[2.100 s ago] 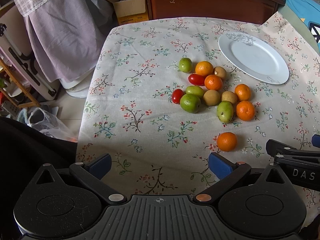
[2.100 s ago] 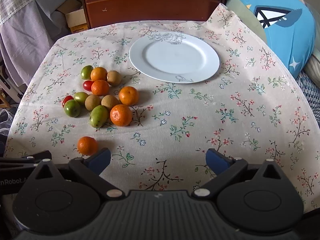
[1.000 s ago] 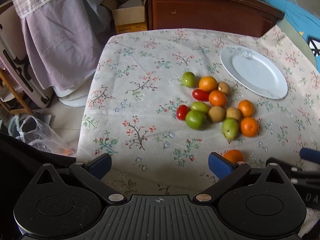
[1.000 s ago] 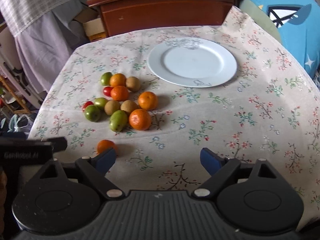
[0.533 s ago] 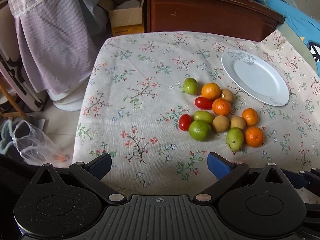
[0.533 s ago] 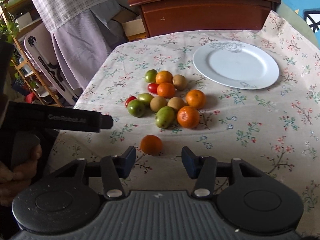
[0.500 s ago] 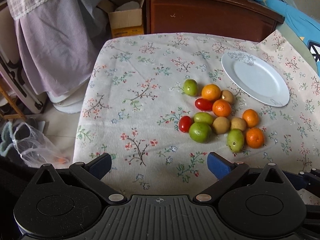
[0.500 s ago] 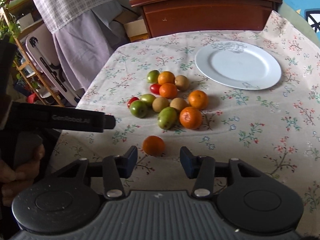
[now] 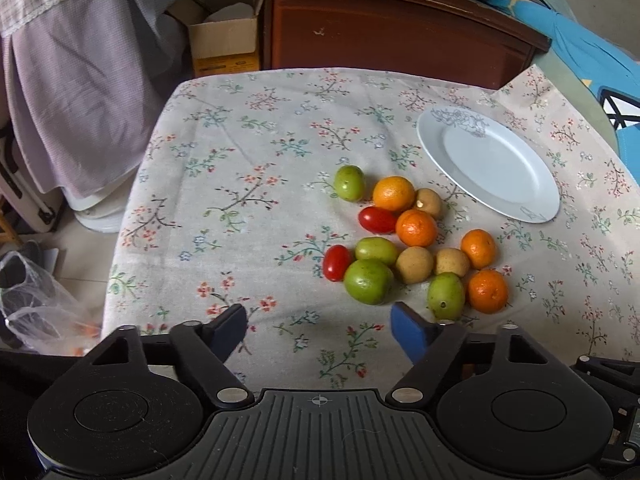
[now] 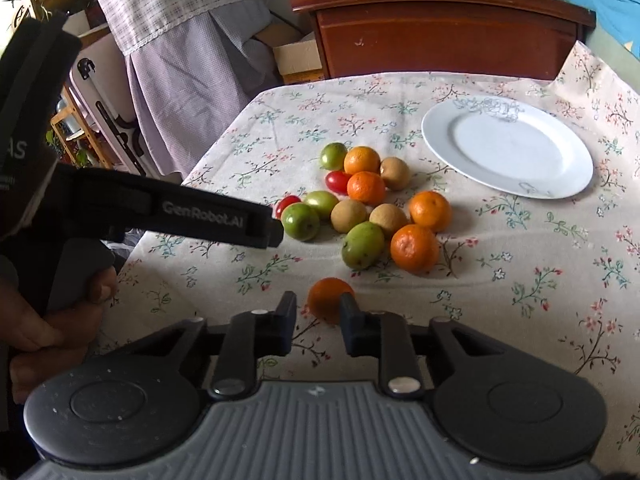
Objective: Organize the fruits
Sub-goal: 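Close the right tool on a tangerine while the left tool grasps a green lime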
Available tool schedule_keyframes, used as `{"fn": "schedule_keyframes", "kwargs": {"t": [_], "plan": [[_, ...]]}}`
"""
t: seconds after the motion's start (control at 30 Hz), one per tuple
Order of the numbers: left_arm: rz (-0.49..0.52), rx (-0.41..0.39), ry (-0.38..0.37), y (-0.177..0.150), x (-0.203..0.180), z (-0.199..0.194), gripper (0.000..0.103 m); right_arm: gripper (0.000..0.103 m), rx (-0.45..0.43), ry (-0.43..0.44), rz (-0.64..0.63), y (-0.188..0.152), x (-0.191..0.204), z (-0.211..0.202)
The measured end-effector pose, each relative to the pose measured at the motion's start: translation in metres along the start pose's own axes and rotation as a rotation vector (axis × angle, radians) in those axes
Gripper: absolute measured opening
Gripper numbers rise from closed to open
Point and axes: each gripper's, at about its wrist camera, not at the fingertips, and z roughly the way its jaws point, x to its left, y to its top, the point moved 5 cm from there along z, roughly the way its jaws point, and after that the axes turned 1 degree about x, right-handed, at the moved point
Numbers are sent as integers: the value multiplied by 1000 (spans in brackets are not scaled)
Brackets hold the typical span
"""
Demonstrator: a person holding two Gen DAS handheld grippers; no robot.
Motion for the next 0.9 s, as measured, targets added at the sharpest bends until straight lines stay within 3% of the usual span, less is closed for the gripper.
{"fn": "schedule_keyframes", "kwargs": {"t": [0.07,0.2,0.33,0.4,0.6,0.9], "plan": [[16,-4,-19,0,-5,2,65,11,3,-22,5,0,-3,0],[21,-2,-58,0,-10,9,48,11,9,-12,41,1,-8,0],[23,4,-81,1,-12,14,41,18,10,9,37,0,-6,1],[24,7,-95,1,-13,16,37,28,8,20,34,0,-3,1],[31,5,-166,3,-20,21,35,34,-9,4,29,0,-2,6],[27,-5,-128,5,-17,28,33,33,24,-3,79,-3,-9,15]]}}
